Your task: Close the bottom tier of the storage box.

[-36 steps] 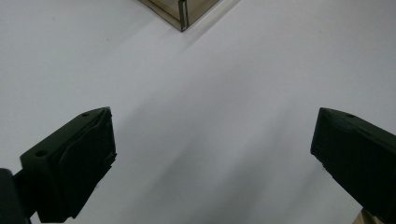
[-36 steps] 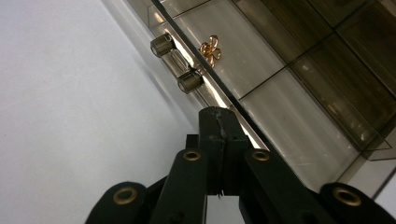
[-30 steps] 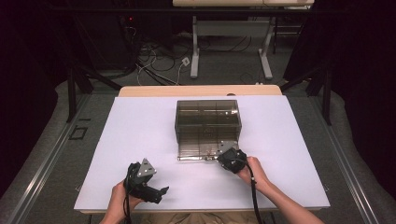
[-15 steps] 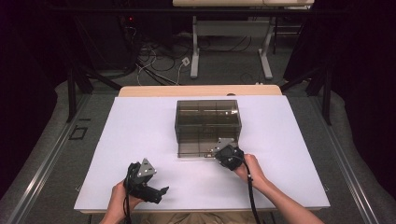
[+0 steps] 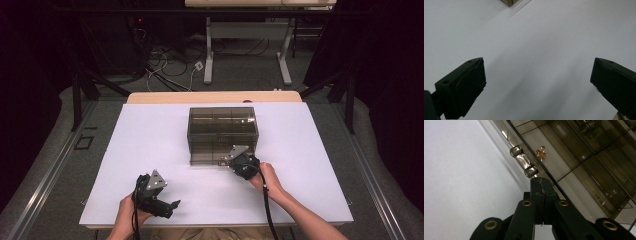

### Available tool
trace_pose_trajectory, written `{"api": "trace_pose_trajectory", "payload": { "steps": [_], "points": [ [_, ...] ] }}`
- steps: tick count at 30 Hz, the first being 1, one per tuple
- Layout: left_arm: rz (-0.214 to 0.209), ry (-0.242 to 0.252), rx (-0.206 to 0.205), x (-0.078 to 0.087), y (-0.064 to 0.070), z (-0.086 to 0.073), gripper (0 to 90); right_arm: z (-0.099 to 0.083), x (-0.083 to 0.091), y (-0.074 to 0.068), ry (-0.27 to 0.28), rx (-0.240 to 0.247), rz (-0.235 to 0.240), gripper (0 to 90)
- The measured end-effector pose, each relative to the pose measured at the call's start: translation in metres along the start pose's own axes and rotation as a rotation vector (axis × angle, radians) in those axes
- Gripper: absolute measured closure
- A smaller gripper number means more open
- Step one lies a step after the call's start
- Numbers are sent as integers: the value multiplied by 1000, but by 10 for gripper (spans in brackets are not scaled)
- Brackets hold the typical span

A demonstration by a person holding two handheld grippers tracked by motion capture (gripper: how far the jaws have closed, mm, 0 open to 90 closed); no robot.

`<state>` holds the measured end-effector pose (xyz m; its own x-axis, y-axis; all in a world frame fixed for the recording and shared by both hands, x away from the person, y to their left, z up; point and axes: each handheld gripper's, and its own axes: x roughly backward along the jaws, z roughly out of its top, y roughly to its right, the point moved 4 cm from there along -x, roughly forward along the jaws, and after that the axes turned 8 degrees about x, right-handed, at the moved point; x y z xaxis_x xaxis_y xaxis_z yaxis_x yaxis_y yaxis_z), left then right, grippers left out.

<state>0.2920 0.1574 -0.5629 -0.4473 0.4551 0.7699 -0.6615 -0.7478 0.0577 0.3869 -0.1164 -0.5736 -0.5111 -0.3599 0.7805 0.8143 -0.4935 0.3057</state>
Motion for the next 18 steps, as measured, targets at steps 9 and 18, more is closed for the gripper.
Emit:
{"api": "trace_pose_trajectory", "payload": {
  "steps": [9, 18],
  "points": [
    [-2, 1, 0, -1, 0, 0, 0, 2, -3, 5, -2, -6, -10, 900],
    [-3, 1, -1, -1, 1, 0, 0, 5, -5, 7, -6, -18, -21, 900]
  ]
}}
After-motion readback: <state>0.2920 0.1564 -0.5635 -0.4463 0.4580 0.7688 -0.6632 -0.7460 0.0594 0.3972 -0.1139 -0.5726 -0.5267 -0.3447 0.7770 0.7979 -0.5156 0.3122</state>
